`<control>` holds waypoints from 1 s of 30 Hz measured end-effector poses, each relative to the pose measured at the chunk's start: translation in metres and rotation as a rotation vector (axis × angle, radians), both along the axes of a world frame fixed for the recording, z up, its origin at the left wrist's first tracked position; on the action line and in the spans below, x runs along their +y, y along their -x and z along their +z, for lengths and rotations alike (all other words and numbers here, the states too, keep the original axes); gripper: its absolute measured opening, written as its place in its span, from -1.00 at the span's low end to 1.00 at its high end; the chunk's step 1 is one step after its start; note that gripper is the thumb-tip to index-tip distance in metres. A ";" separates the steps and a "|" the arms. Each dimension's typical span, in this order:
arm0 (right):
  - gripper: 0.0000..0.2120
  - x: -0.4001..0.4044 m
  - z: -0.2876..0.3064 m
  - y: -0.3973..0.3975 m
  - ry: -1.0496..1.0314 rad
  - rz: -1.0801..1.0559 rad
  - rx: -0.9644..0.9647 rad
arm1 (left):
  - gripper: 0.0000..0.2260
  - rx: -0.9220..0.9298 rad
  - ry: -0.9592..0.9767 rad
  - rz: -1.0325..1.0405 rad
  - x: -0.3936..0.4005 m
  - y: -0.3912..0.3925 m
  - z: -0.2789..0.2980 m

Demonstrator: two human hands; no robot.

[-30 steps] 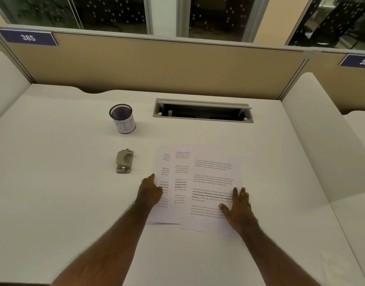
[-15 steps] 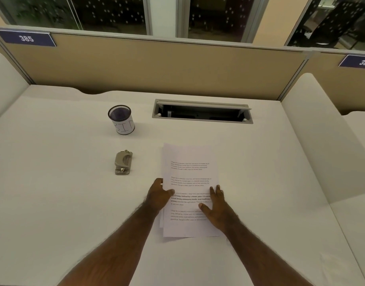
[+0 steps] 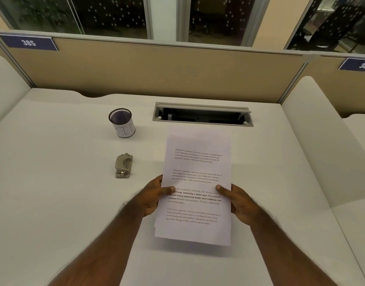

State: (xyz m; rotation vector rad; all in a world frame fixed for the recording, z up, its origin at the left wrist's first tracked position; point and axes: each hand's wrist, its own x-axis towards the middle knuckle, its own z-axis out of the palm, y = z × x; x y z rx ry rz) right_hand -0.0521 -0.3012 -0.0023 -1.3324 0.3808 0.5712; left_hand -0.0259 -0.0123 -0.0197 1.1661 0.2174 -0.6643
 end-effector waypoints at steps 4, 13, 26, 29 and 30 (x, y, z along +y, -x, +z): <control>-0.58 -0.001 0.019 -0.008 0.005 -0.039 -0.192 | -0.61 -0.160 -0.056 -0.069 -0.001 -0.011 0.025; -0.74 0.012 0.072 -0.027 0.190 -0.106 -0.519 | -0.65 -0.494 -0.134 0.060 -0.013 -0.040 0.090; -0.69 0.021 0.053 -0.011 0.182 -0.128 -0.450 | -0.65 -0.476 -0.260 0.041 -0.016 -0.024 0.065; -0.72 0.026 0.057 -0.012 0.211 -0.172 -0.465 | -0.64 -0.499 -0.227 0.064 -0.019 -0.026 0.072; -0.73 0.026 0.059 -0.013 0.215 -0.177 -0.477 | -0.63 -0.512 -0.206 0.068 -0.019 -0.027 0.074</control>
